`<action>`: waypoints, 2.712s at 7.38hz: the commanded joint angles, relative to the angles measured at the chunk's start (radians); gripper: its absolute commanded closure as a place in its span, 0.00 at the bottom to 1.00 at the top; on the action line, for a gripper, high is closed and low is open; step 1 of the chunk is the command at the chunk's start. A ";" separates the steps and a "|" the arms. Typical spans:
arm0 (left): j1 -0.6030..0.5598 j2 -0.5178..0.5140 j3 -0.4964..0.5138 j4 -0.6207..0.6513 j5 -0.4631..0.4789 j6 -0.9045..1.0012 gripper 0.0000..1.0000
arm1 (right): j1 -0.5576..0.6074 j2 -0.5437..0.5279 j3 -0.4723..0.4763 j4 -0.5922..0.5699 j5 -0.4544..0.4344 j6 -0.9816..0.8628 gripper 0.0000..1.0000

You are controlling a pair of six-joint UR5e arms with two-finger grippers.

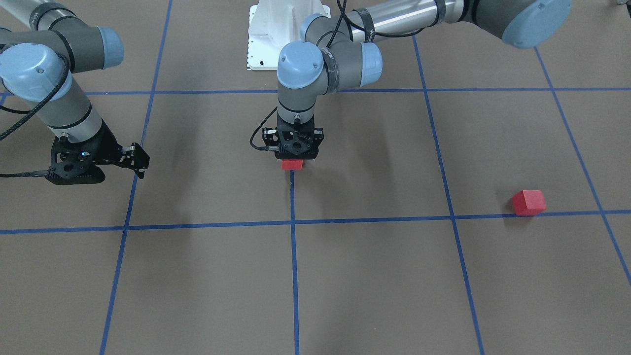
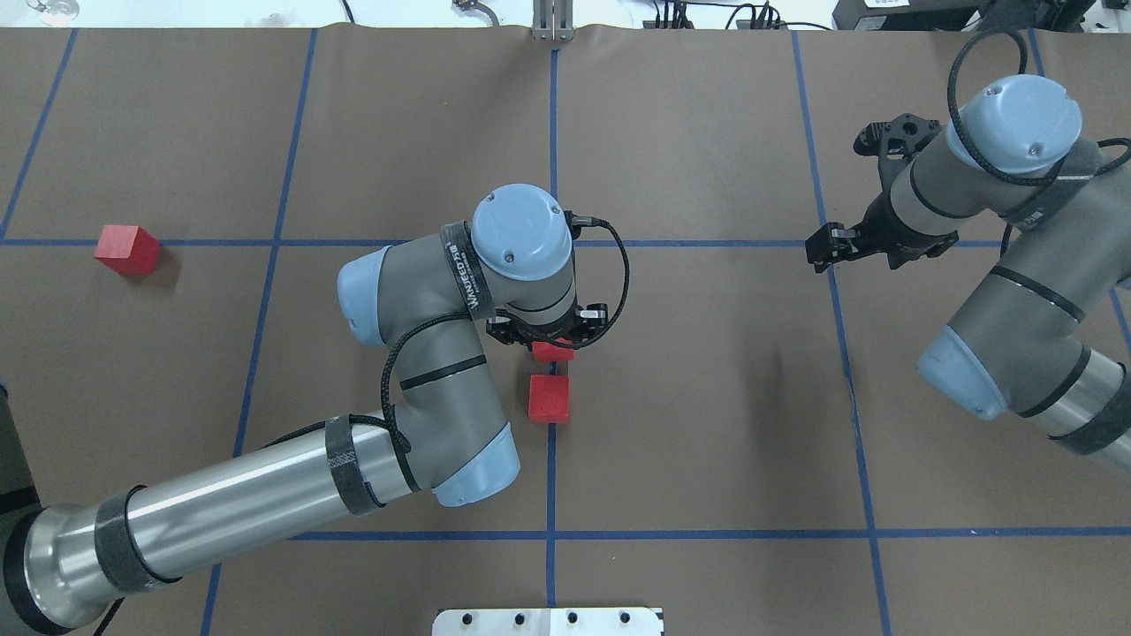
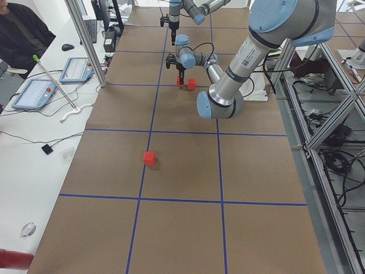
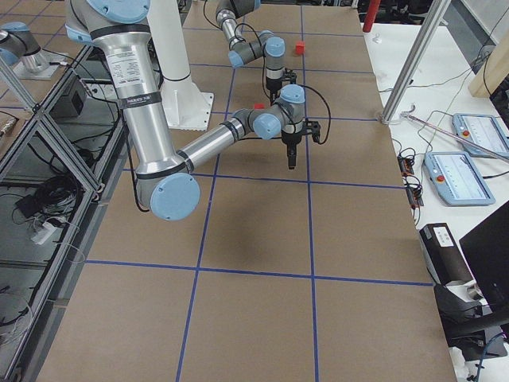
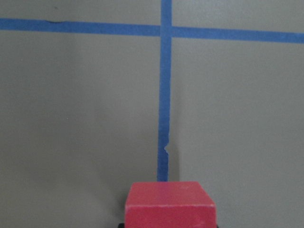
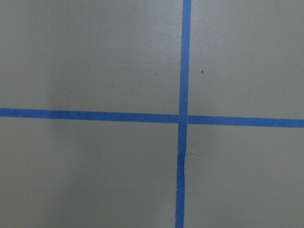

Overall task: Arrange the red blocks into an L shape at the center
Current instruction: 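Lower the cube just beyond the placed cube, farther from the robot, release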

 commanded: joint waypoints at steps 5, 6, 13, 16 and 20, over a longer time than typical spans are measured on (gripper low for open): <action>0.003 0.010 -0.002 0.004 -0.001 -0.001 1.00 | 0.000 -0.003 0.000 0.000 -0.001 0.000 0.00; 0.003 0.009 -0.002 0.004 -0.001 -0.001 1.00 | 0.000 -0.003 0.000 0.000 -0.001 0.000 0.00; 0.021 0.010 -0.005 0.004 0.001 -0.022 1.00 | 0.000 -0.009 0.000 0.000 -0.001 0.000 0.00; 0.023 0.013 -0.012 0.004 0.001 -0.022 1.00 | 0.000 -0.009 0.000 0.000 -0.001 0.000 0.00; 0.023 0.030 -0.028 0.004 0.001 -0.021 1.00 | 0.000 -0.009 0.001 0.000 -0.001 0.002 0.00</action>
